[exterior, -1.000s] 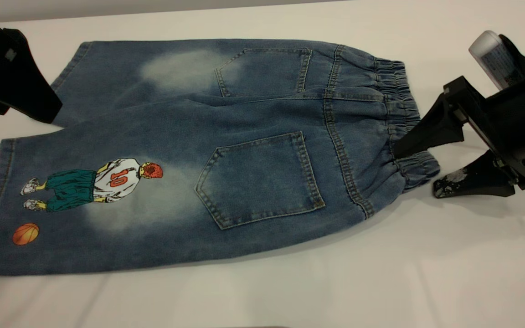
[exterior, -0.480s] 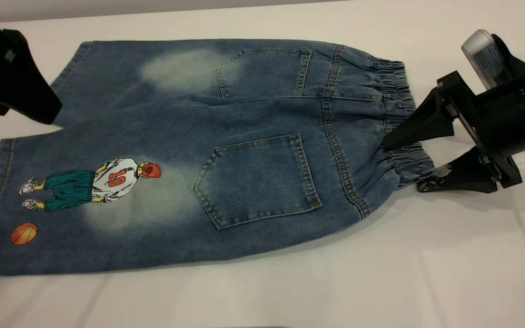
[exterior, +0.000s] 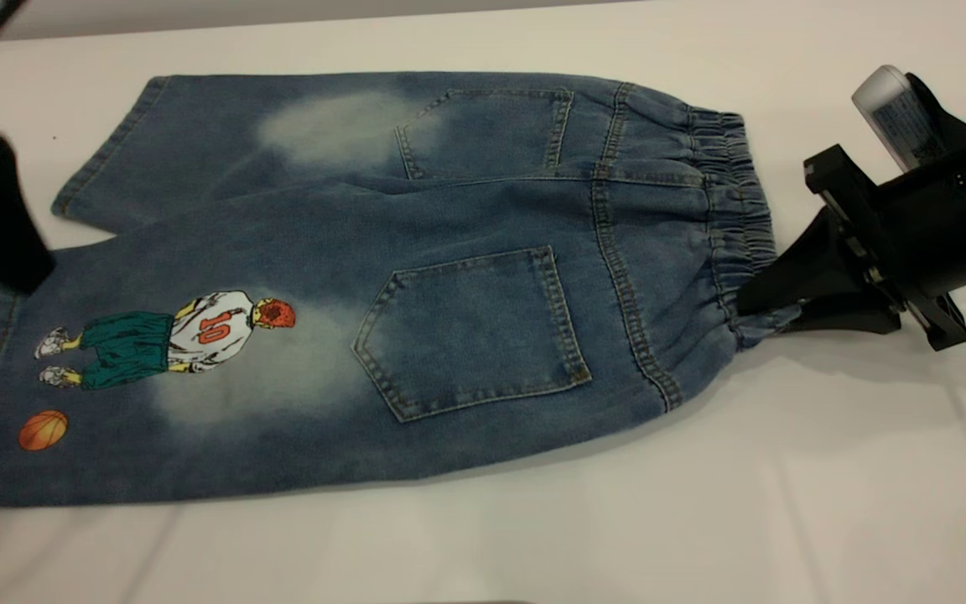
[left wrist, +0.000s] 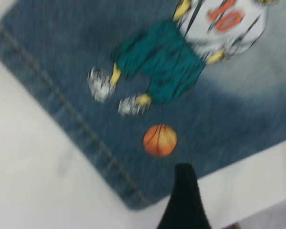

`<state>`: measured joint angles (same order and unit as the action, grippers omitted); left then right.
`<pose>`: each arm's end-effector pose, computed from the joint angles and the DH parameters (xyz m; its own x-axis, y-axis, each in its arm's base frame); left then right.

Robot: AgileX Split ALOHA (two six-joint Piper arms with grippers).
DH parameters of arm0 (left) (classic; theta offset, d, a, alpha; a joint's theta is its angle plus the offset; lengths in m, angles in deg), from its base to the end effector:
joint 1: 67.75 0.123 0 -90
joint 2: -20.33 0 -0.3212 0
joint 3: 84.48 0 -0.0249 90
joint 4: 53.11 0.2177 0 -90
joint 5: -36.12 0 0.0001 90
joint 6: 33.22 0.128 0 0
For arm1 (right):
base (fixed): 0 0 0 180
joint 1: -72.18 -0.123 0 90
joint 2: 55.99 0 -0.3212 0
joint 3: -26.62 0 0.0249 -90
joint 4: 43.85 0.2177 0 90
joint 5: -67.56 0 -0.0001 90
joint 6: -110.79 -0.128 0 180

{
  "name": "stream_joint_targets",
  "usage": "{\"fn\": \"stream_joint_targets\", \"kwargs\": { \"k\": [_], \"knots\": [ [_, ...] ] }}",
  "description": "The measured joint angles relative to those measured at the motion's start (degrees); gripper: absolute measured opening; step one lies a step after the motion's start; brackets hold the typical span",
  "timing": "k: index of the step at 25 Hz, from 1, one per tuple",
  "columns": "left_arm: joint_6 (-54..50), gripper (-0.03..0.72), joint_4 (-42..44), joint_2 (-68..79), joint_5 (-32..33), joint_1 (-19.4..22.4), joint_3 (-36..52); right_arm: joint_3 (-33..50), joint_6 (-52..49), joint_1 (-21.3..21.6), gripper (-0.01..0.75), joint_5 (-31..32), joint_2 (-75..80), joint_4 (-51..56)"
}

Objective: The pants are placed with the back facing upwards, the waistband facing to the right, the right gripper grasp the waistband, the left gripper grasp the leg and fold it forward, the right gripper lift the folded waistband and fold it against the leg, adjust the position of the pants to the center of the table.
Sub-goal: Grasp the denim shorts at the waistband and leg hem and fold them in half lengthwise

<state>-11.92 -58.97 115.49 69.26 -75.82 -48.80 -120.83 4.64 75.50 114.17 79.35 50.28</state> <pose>0.2419 -0.0415 0.1966 -0.8685 0.4077 -0.2821 0.4175 0.9083 0.0271 0.3283 0.0740 0.0566 -0.9490 0.3153 -0.0005 0.2080 0.6271 0.7507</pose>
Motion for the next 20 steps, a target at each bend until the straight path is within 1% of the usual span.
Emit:
{"fn": "stream_joint_targets", "kwargs": {
  "k": [2, 5, 8, 10, 12, 18, 20],
  "knots": [
    [-1.92, 0.506, 2.35, 1.88, 1.37, 0.0, 0.0, 0.0, 0.32, 0.0, 0.034, 0.07, 0.0, 0.07],
    [-4.06, 0.506, 6.34, 4.75, 3.3, 0.0, 0.0, 0.0, 0.55, 0.0, 0.029, 0.11, 0.0, 0.07],
    [-6.04, 0.506, 12.01, 7.12, 3.19, 0.0, 0.94, 0.0, 0.74, 0.0, 0.029, 0.11, 0.0, 0.07],
    [-6.51, 0.506, 14.48, 8.52, 1.87, 0.0, 2.6, 0.0, 0.74, 0.0, 0.029, 0.11, 0.0, 0.08],
    [-6.46, 0.506, 16.62, 9.84, -0.64, 0.0, 5.48, 0.0, 0.74, 0.0, 0.029, 0.11, 0.0, 0.2],
    [-6.87, 0.506, 25.13, 11.6, -16.81, 0.0, 13.09, 0.0, 0.74, 0.0, 0.031, 0.11, 0.0, 0.32],
    [-7.27, 0.506, 26.56, 11.62, -20.13, 0.0, 13.63, 0.0, 0.74, 0.0, 0.031, 0.11, 0.0, 0.32]
  ]
}}
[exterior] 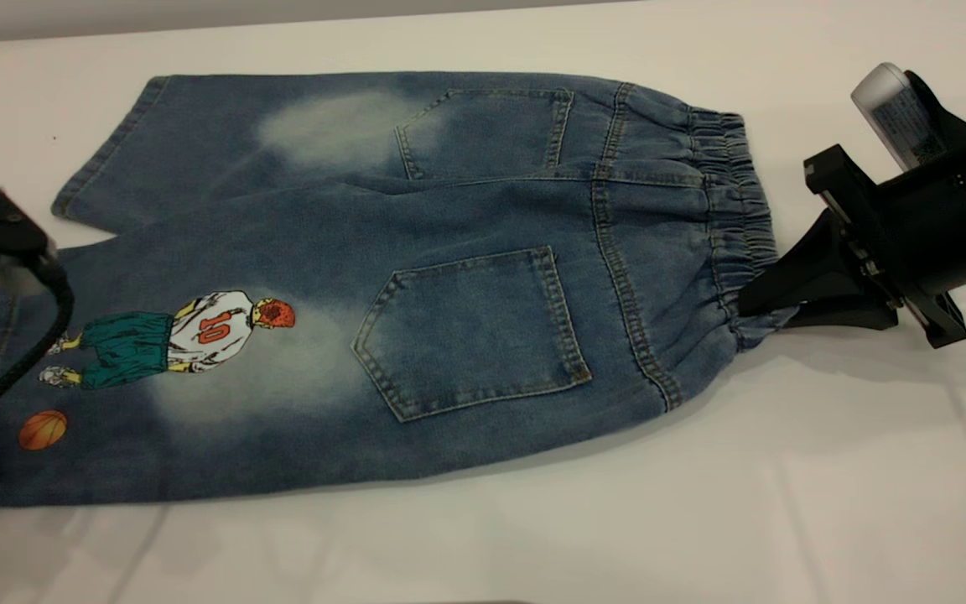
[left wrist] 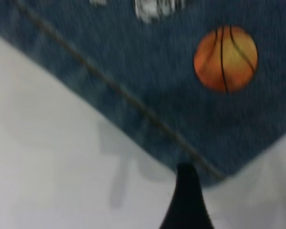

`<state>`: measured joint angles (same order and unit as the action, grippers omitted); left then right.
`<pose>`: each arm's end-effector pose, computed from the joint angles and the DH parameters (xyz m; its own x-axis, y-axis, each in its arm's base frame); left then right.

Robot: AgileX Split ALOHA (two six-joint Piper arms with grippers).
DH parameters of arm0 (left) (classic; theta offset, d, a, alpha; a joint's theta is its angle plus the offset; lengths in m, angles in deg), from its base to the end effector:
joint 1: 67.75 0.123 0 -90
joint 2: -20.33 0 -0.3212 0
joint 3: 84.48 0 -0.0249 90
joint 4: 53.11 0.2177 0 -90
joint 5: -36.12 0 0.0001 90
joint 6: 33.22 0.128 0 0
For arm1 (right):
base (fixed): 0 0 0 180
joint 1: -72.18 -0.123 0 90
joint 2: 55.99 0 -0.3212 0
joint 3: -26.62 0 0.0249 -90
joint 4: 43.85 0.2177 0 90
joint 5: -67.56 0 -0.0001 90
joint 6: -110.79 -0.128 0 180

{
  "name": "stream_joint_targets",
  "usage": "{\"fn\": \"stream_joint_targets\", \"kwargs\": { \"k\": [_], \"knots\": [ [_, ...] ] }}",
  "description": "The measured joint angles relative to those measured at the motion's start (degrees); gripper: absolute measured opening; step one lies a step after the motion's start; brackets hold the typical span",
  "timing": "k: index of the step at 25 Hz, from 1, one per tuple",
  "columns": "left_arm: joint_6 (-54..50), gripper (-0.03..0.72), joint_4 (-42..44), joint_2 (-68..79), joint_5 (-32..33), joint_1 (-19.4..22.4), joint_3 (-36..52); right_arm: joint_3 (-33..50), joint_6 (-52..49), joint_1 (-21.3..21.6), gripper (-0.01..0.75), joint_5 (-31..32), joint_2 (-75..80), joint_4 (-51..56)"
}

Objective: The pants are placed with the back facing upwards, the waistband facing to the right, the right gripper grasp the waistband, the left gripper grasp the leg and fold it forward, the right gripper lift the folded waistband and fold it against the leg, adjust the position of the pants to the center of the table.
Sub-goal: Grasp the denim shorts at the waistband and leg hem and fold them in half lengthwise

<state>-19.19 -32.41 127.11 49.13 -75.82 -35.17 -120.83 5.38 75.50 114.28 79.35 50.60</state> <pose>0.2287 -0.0221 0.1166 -0.7317 0.6703 -0.1240 0.6480 0.7404 0.1787 0.3288 0.0741 0.0569 -0.9500 0.3120 -0.0095 0.1986 0.6279 0.7526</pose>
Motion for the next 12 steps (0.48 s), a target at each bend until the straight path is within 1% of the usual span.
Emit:
{"fn": "stream_joint_targets", "kwargs": {
  "k": [3, 12],
  "knots": [
    [-0.19, 0.506, 0.71, 0.52, -2.9, 0.0, 0.07, 0.0, 0.06, 0.0, 0.034, 0.0, 0.0, 0.0],
    [-0.2, 0.506, 1.86, 7.82, -4.69, 0.0, 0.07, 0.0, 0.06, 0.0, 0.041, 0.0, 0.0, 0.01]
  ]
}}
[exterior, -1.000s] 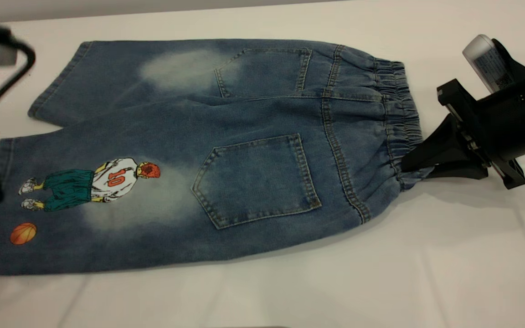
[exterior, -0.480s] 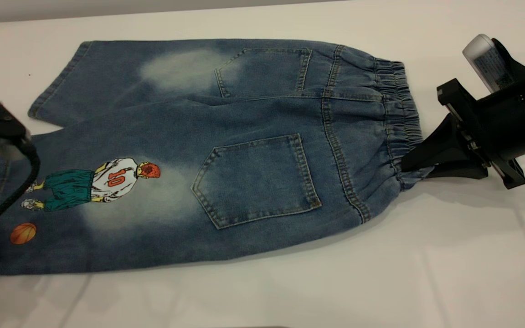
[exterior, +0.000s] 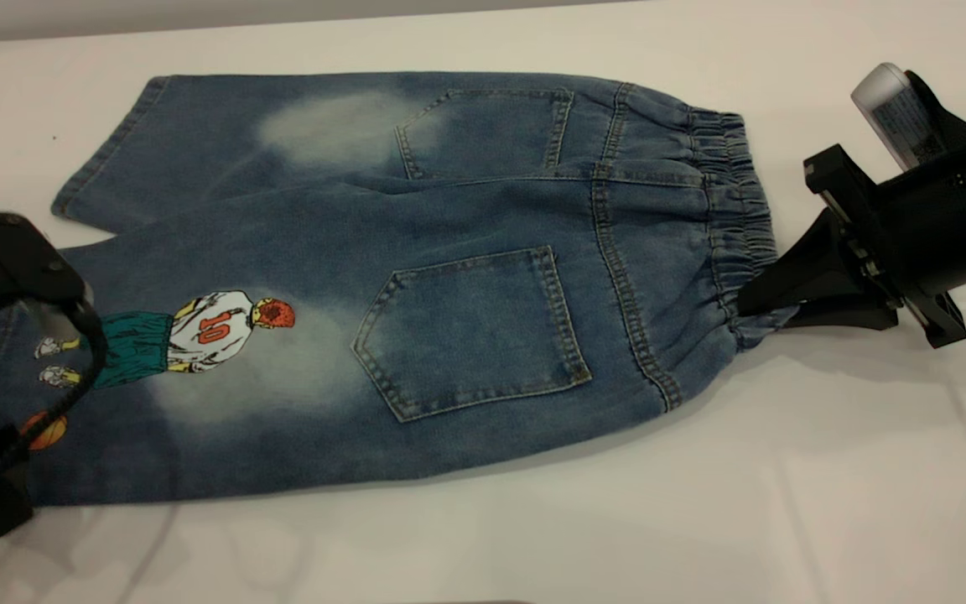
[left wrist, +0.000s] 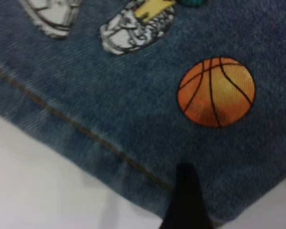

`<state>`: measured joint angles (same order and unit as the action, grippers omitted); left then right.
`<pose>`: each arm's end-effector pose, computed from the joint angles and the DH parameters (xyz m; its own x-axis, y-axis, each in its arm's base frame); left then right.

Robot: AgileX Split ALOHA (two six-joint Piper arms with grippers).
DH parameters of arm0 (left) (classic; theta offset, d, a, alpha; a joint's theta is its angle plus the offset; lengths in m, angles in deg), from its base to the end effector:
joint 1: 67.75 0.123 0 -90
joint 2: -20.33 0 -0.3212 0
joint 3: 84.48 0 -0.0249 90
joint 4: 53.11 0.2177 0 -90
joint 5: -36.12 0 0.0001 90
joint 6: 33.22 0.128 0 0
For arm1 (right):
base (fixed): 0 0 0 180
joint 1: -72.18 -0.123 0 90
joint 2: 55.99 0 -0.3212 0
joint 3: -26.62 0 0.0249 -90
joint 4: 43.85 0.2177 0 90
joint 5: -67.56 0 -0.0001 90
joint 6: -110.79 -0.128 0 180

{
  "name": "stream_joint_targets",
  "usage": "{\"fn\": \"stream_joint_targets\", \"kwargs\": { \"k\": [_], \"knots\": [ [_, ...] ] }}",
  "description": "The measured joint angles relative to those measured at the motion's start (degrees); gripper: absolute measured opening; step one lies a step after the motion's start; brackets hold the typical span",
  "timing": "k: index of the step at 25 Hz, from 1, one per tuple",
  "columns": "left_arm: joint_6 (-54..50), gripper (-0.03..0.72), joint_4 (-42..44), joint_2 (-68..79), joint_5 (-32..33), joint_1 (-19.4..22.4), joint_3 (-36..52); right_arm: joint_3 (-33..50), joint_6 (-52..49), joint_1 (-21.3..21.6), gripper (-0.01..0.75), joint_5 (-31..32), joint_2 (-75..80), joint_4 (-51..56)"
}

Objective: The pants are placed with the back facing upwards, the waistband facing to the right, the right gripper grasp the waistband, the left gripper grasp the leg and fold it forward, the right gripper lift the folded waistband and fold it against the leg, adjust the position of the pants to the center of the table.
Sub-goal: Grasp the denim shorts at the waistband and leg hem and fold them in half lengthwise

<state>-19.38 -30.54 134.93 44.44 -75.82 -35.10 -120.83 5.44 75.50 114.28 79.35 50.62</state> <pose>0.2348 -0.0261 0.0862 -0.7125 0.6966 -0.0845 0.6852 0.7167 0.1299 0.3288 0.0741 0.0569 -0.9501 0.3116 -0.0103 0.1978 0.6281 0.7526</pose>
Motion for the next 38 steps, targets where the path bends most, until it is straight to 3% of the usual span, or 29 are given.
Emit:
{"fn": "stream_joint_targets", "kwargs": {
  "k": [7, 10, 16, 19, 28, 33, 38],
  "knots": [
    [0.11, 0.475, 1.01, 1.26, -1.97, 0.43, -0.11, 0.0, 0.11, 0.0, 0.049, 0.28, 0.0, 0.0],
    [0.18, 0.425, 1.01, 1.43, -2.42, 0.72, -0.17, 0.0, 0.16, 0.0, 0.05, 0.32, 0.0, 0.0],
    [0.18, 0.122, 0.9, 1.56, -3.5, 0.77, -0.17, 0.0, 0.18, 0.0, 0.052, 0.39, 0.0, 0.0],
    [0.18, 0.028, 1.21, 1.61, -3.99, 0.82, -0.23, 0.0, 0.55, 0.0, 0.052, 0.45, 0.0, -0.05],
    [-1.29, 0.021, 1.03, -8.32, -2.95, 0.63, -0.18, 0.0, 0.7, 0.0, 0.052, 3.52, -3.93, -3.57],
    [-1.99, 0.021, 0.88, -19.03, 2.8, -2.67, 0.01, 0.54, -2.98, 0.0, 0.052, 4.23, -10.69, -8.3],
    [-4.64, 0.021, -1.43, -28.76, 10.59, -3.89, 0.32, 6.56, -4.57, 0.0, 0.052, 4.18, -16.6, -10.19]
  ]
}}
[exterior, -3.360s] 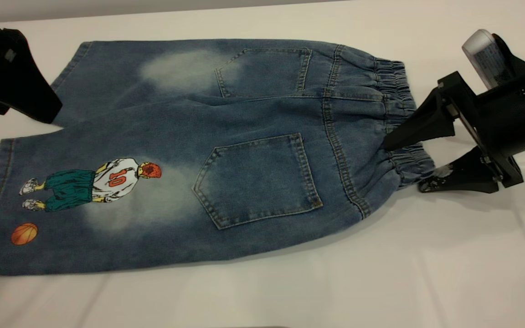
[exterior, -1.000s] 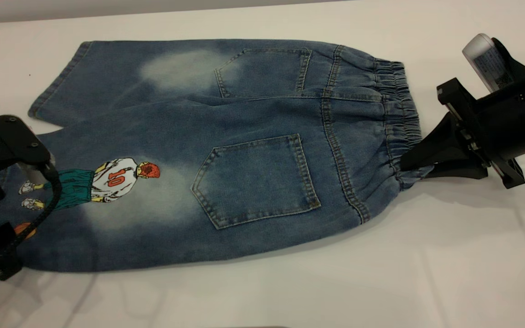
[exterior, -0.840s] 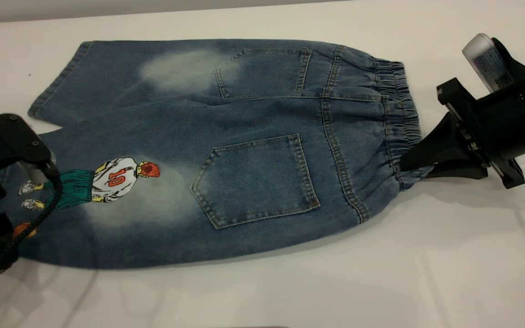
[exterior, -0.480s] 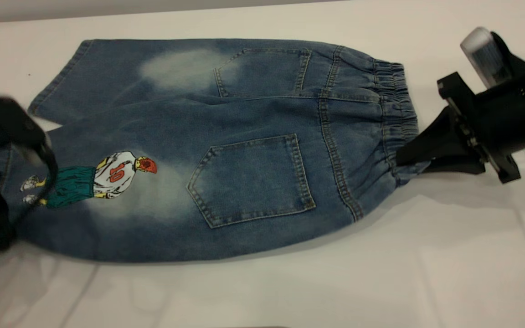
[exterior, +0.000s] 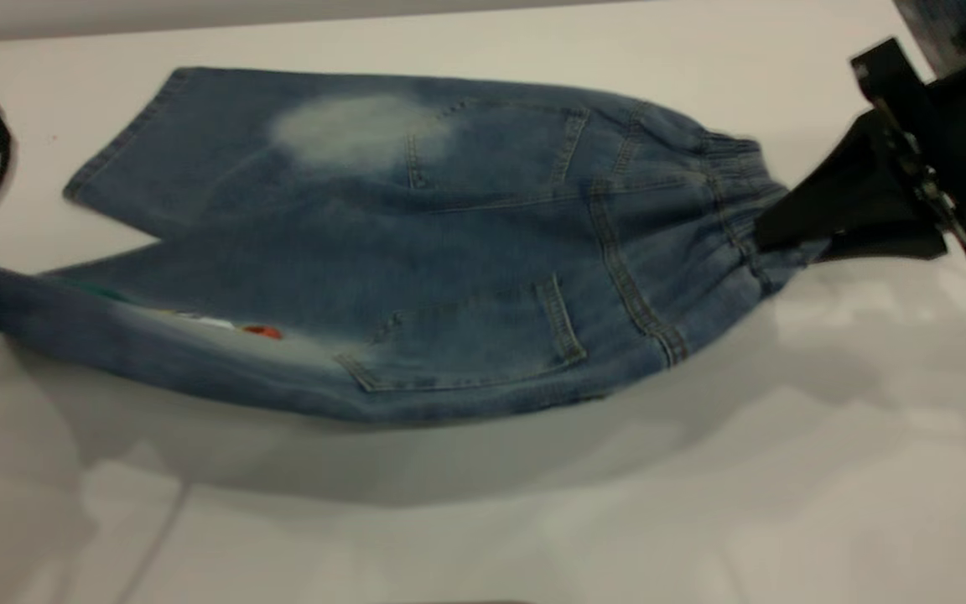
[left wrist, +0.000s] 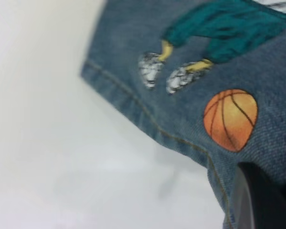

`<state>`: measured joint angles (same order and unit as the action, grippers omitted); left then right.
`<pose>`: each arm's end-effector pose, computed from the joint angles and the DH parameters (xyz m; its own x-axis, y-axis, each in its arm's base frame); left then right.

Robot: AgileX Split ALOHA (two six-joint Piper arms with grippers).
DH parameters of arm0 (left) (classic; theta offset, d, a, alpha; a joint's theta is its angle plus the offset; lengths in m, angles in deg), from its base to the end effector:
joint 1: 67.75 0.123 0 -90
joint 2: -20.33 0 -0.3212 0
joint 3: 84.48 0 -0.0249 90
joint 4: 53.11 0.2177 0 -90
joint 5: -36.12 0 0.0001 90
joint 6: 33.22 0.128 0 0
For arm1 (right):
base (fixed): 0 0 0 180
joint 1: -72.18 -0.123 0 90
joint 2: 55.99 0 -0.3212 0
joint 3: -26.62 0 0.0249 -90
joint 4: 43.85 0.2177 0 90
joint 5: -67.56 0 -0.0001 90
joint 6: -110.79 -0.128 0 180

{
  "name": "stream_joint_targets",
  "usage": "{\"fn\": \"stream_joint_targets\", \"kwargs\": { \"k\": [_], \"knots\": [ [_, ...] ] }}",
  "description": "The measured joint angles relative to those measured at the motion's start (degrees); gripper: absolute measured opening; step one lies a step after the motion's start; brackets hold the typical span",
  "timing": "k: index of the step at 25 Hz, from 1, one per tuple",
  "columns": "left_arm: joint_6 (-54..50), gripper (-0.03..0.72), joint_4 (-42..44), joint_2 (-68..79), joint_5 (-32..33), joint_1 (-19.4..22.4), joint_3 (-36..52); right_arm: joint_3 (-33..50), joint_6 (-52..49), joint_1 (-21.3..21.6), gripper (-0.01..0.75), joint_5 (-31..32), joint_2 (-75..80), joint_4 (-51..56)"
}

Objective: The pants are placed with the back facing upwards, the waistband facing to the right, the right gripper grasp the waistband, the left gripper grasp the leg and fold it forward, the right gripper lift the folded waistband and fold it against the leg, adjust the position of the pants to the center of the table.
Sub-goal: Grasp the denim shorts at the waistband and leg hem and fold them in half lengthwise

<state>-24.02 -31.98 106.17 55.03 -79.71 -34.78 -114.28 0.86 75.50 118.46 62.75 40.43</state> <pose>0.2027 -0.0276 0.1918 -0.6865 0.6420 -0.3414 0.5620 0.7664 0.3111 0.2861 0.0825 0.1340 -0.9773 0.1771 -0.1159 0.0204 0.6238 0.7813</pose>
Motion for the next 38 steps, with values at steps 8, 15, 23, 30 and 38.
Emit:
{"fn": "stream_joint_targets", "kwargs": {
  "k": [8, 15, 23, 30, 38],
  "knots": [
    [-0.99, 0.022, 1.31, -10.31, 2.3, -0.11, -0.79, 5.32, -5.89, 0.0, 0.054, 0.4, -6.88, -0.03],
    [-4.38, 0.022, 5.17, -1.48, -3.4, -0.11, -10.89, 5.42, -10.31, 0.0, 0.057, 2.22, -6.88, 11.6],
    [-4.87, 0.024, 6.43, 16.83, -6.36, -0.11, -25.35, 0.99, -21.49, 0.0, 0.057, -2.24, -6.78, 18.34],
    [-9.2, 0.026, 6.43, 30.18, -6.46, -0.11, -38.45, -6.08, -30.17, 0.0, 0.057, -11.12, -2.84, 18.75],
    [-12.13, 0.028, 6.38, 38.18, -2.1, -0.11, -47.53, -14.93, -35.61, 0.0, 0.058, -13.22, 7.76, 18.98]
  ]
}}
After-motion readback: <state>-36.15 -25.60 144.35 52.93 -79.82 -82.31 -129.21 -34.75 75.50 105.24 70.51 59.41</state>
